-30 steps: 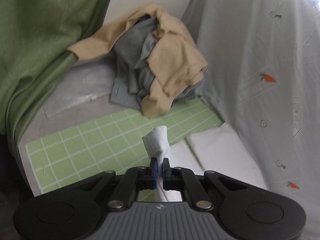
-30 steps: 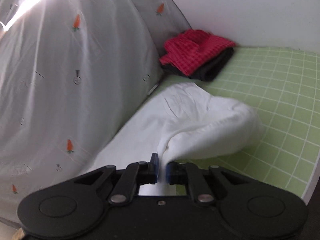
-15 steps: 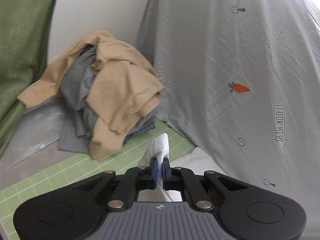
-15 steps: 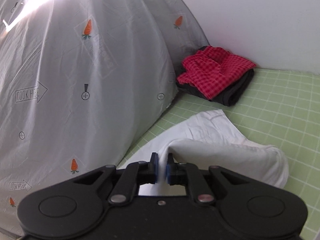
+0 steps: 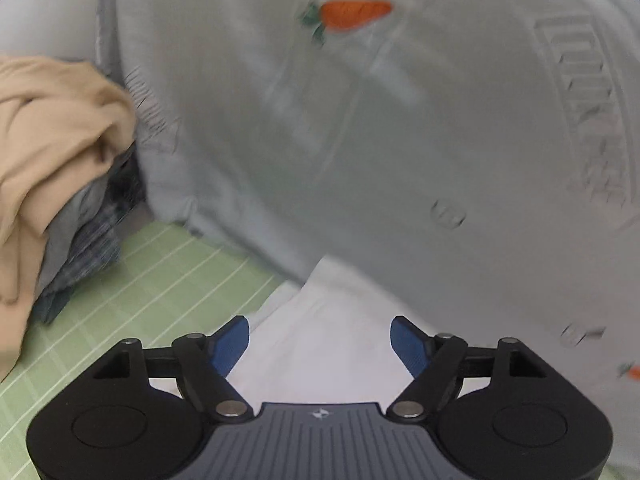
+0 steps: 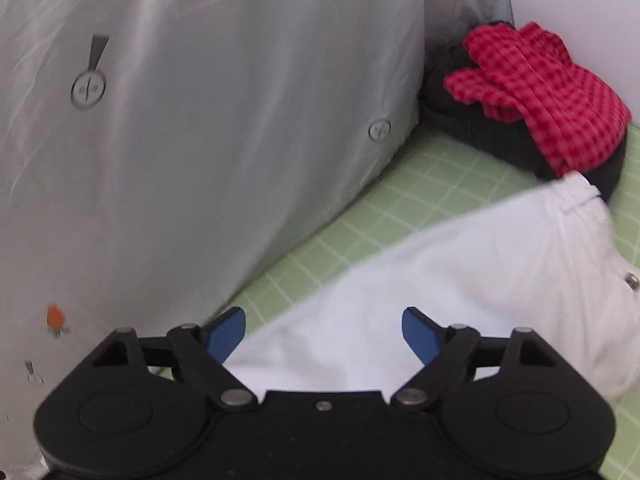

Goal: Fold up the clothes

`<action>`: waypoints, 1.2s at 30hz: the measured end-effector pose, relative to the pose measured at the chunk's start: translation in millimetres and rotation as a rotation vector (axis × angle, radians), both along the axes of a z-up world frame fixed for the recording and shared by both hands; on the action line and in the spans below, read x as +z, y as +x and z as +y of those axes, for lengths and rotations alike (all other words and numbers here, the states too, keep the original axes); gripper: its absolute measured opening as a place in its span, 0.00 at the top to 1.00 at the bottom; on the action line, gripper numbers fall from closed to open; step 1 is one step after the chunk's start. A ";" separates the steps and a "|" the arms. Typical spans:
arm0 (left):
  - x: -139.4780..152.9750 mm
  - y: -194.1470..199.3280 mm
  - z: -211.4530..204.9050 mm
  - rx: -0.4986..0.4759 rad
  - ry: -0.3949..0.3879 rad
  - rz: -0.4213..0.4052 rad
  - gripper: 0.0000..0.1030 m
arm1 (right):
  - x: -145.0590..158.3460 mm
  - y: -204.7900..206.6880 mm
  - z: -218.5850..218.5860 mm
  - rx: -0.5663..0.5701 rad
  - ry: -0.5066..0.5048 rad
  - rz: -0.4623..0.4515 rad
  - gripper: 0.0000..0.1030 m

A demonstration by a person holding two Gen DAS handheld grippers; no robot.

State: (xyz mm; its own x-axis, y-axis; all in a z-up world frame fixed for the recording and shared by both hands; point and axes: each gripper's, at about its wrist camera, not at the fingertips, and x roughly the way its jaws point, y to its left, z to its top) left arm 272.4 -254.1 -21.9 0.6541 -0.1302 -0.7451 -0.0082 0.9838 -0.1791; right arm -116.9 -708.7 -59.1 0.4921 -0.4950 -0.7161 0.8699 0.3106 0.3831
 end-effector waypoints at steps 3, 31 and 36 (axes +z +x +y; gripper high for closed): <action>-33.2 -18.2 18.0 0.043 0.066 0.098 0.24 | -17.6 -19.8 45.7 -0.010 0.008 0.086 0.17; -50.2 -116.6 104.6 0.134 -0.123 0.231 0.97 | -62.6 -69.6 93.5 0.008 0.213 -0.032 0.88; -56.3 -201.6 158.8 0.191 -0.165 0.295 0.97 | -52.9 -95.7 115.7 0.089 0.120 0.057 0.88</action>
State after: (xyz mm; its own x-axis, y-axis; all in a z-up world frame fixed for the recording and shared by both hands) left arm 70.8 -95.4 -78.2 0.4386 -0.1610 -0.8841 -0.2630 0.9177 -0.2977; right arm -212.6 -593.0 -112.0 0.4870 -0.3603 -0.7957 0.8624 0.3424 0.3728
